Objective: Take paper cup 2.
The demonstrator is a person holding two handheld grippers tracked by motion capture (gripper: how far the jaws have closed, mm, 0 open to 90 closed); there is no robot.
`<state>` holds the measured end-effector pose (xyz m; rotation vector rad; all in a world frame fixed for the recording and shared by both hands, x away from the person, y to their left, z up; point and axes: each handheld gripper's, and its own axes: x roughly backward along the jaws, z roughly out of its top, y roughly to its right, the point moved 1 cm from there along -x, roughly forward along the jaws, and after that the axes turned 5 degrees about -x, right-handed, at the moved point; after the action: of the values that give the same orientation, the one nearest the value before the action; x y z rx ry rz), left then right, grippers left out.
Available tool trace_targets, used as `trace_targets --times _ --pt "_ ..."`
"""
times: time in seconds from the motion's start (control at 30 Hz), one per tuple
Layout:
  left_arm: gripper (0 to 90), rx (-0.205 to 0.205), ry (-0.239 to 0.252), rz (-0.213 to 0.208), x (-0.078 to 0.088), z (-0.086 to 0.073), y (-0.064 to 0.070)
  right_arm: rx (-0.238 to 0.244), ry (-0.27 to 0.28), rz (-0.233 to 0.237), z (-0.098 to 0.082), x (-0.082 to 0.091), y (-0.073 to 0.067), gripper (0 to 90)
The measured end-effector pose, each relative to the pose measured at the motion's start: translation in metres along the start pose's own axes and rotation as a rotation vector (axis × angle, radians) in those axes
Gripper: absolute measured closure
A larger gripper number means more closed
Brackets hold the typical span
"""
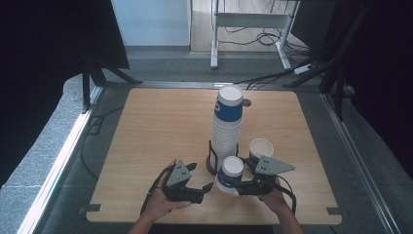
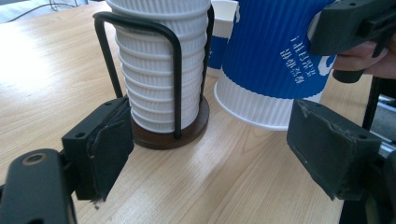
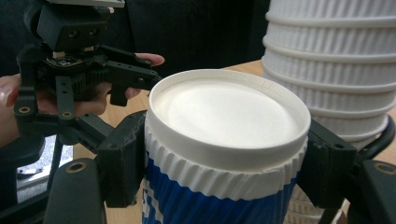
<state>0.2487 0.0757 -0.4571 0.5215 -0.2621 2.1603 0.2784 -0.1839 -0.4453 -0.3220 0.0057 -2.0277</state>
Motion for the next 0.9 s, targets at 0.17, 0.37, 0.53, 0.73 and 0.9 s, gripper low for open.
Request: trace_targets --times 0.17,0.37,0.53,0.73,0.9 --pt "15.0 -0.01 0.001 -0.008 0.001 0.001 0.004 0.002 -0.002 0.002 -0.001 -0.003 -0.003 27.3" --pt "14.6 -0.018 -0.007 -0.012 0.0 0.001 0.008 0.01 -0.021 -0.007 -0.006 -0.008 -0.006 27.3" --pt "12.4 -0.022 -0.017 -0.001 -0.001 0.001 0.01 0.019 -0.024 -0.001 -0.006 -0.011 -0.01 27.3" --pt "11.4 -0.021 -0.016 -0.001 -0.002 0.001 0.011 0.017 -0.026 0.002 -0.007 -0.013 -0.011 27.3" --pt "10.9 -0.026 -0.023 0.003 -0.003 0.0 0.013 0.022 -0.024 0.006 -0.007 -0.015 -0.013 27.3"
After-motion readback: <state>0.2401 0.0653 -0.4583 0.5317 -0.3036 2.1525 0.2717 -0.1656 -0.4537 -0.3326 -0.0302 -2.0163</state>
